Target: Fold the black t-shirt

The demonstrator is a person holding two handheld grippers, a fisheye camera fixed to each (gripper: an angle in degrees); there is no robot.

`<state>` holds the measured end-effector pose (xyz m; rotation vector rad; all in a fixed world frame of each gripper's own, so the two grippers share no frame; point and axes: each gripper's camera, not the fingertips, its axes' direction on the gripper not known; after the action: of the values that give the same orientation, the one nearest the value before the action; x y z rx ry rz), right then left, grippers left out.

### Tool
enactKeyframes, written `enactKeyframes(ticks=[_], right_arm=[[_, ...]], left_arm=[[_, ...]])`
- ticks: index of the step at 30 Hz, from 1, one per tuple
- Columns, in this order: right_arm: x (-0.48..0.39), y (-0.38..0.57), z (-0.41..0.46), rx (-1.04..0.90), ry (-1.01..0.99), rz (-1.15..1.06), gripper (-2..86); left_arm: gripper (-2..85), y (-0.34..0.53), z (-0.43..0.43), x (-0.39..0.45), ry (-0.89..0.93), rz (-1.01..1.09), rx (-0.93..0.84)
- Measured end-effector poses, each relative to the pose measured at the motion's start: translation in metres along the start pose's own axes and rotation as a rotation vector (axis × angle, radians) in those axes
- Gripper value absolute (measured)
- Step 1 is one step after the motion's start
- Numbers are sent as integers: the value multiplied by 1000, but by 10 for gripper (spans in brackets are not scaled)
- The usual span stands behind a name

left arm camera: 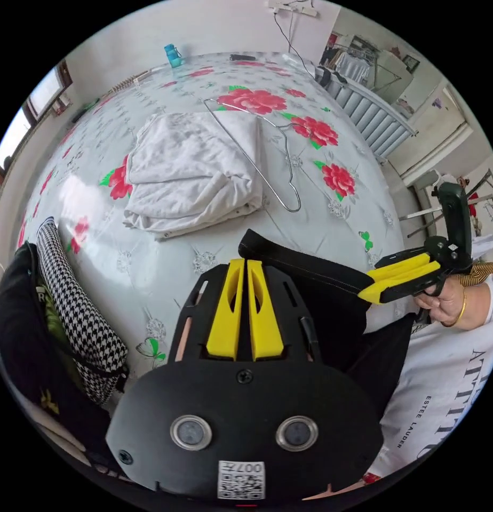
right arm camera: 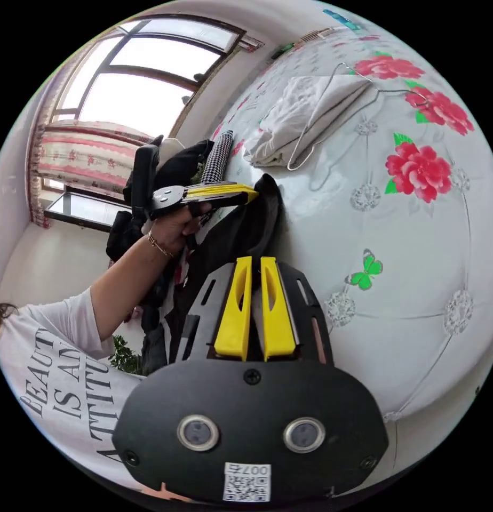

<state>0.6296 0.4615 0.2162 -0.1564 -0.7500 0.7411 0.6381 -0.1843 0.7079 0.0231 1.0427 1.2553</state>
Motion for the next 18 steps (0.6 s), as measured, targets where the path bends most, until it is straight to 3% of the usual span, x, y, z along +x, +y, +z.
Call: enactKeyframes(ticks=[5,10,14,18], right_arm=[[-98,7,-2,-58,113,-431,3],[-196,36,30,-176,170,-883,3],[-251,66,91,-337,172,-1128,7],[-271,94,163,-533,109,-1195,17]], left_arm=[[-9,74,-88,-34,146,-150,350],[-9,180,-150,-47,120,-225,554],[-9,266,-153,-50,73,-379,543],[-9,335,-141,-42,3,-603,482]])
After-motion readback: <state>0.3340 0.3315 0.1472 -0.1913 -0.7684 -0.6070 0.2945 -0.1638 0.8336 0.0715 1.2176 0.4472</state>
